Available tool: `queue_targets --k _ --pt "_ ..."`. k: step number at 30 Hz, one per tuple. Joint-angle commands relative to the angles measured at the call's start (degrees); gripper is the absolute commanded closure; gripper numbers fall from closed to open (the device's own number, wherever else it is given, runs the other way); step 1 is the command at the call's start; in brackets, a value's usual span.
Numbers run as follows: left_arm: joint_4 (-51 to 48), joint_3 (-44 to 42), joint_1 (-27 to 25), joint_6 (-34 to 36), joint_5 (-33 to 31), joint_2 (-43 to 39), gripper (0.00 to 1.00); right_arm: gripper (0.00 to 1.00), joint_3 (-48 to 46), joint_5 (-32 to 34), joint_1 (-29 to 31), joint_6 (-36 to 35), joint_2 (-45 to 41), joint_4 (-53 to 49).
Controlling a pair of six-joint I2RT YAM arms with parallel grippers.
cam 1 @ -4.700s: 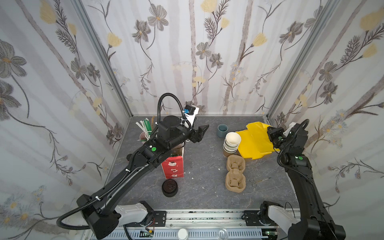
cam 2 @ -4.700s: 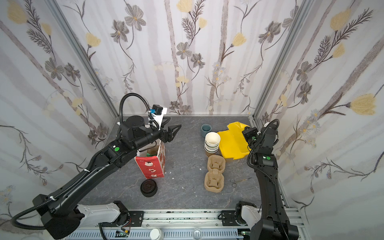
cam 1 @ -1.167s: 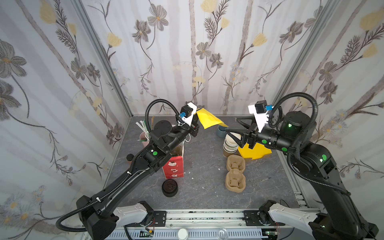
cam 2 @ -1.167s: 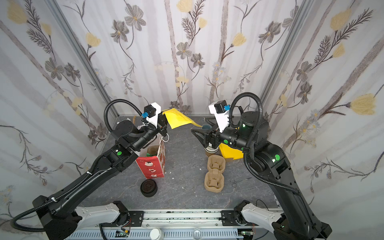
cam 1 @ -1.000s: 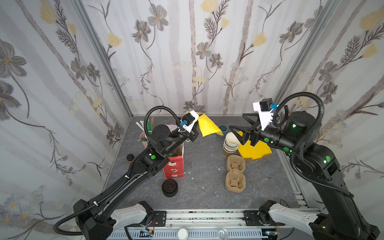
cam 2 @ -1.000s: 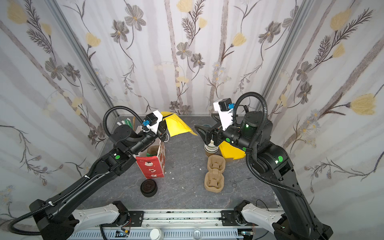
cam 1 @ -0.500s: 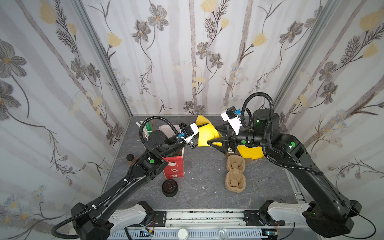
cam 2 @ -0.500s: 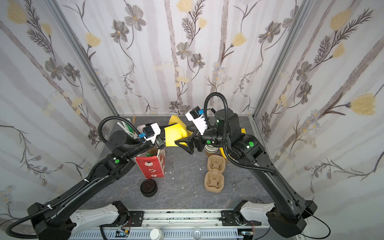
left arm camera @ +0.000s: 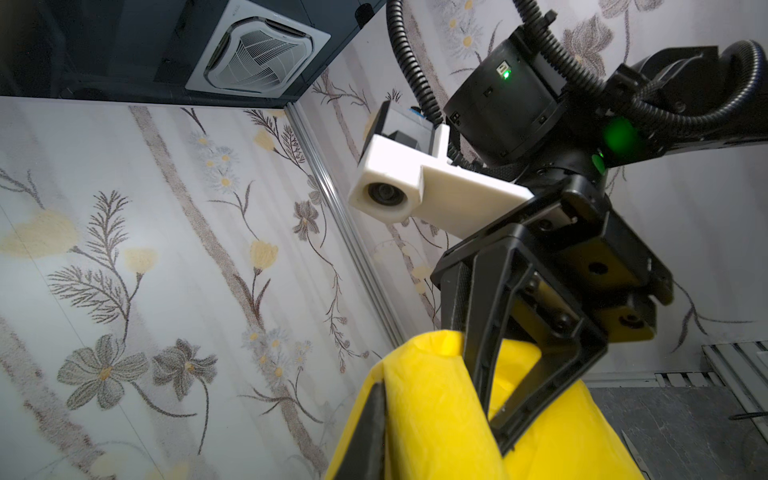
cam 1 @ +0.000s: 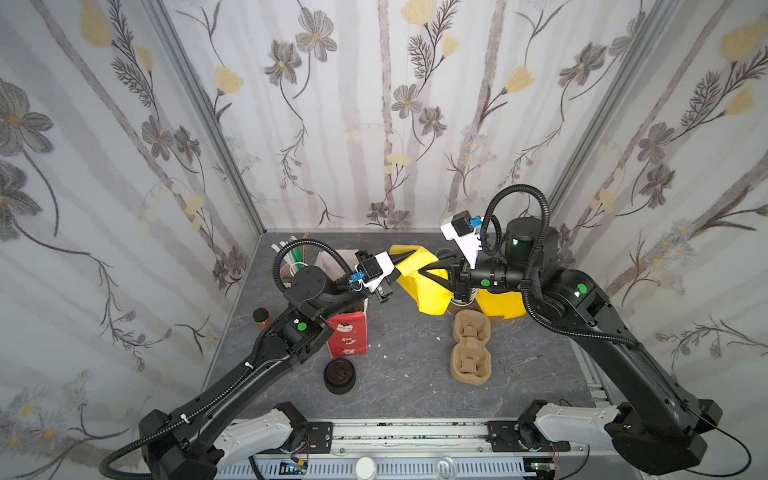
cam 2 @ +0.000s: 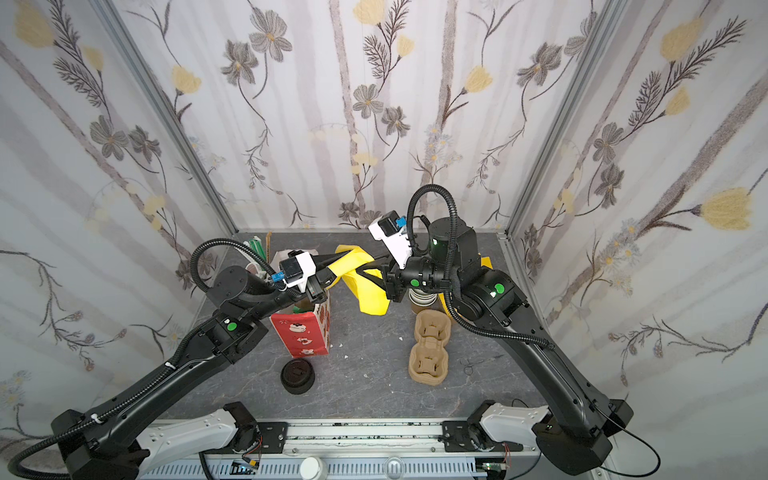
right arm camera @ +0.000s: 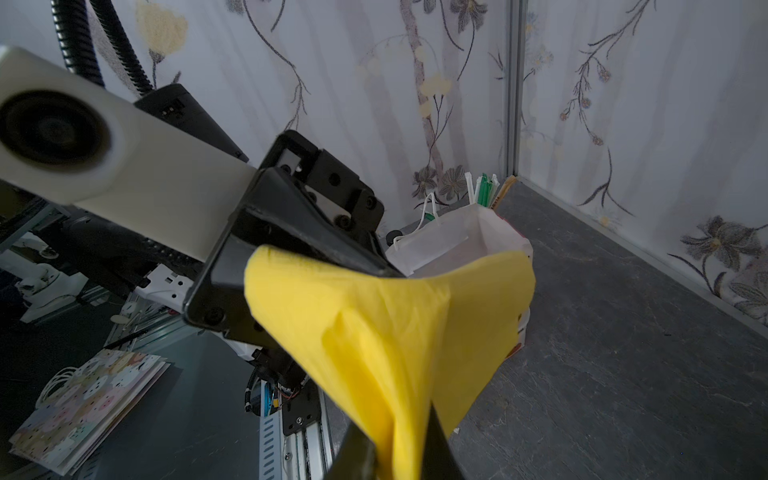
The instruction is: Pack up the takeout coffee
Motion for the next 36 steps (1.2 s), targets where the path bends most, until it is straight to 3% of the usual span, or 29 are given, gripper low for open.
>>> queue_targets --k 1,5,8,11,15,19,22,24,27,31,36 --pt "2.56 -0.65 -0.04 0.09 -1.50 -0.98 0.44 0.94 -0.14 1.84 0.03 0.24 -0.26 3.56" --pt "2.57 -2.91 -0.10 0.00 -4.45 -3.96 0.28 1.00 0.36 9.95 -0.01 0.33 -0.75 3.21" --pt "2.57 -6.14 -0.13 -1.11 -8.41 -7.86 0.23 1.00 1.37 16.27 -0.02 0.33 -0.45 2.63" --pt "2.43 -10.14 -0.13 -3.97 -15.67 -12.89 0.20 1.00 2.47 18.51 0.07 -0.09 -0.01 3.10" --pt "1.21 -15.60 -0.10 -12.01 -31.50 -20.92 0.20 1.00 4.45 17.79 0.48 1.24 1.09 5.49" --pt "-7.19 -17.72 -0.12 -21.64 -48.86 -27.77 0.20 1.00 6.18 16.72 3.13 4.27 3.20 9.41" --pt "-14.95 -18.15 -0.12 -29.84 -62.85 -32.05 0.22 1.00 5.12 17.56 6.06 9.83 4.77 15.14" --pt "-19.24 -18.85 -0.12 -34.27 -68.44 -34.98 0.23 1.00 2.23 19.52 9.30 16.08 5.56 21.62" --pt "-23.68 -20.14 -0.13 -39.53 -73.15 -39.49 0.25 1.00 -0.53 20.69 12.94 23.54 8.10 30.40" --pt "-28.54 -20.63 -0.12 -44.44 -74.41 -43.19 0.27 1.00 0.58 26.64 17.70 28.14 13.58 34.13" --pt "-34.50 -20.99 -0.13 -49.91 -76.05 -45.58 0.29 1.00 2.76 43.43 21.44 36.97 18.61 29.59"
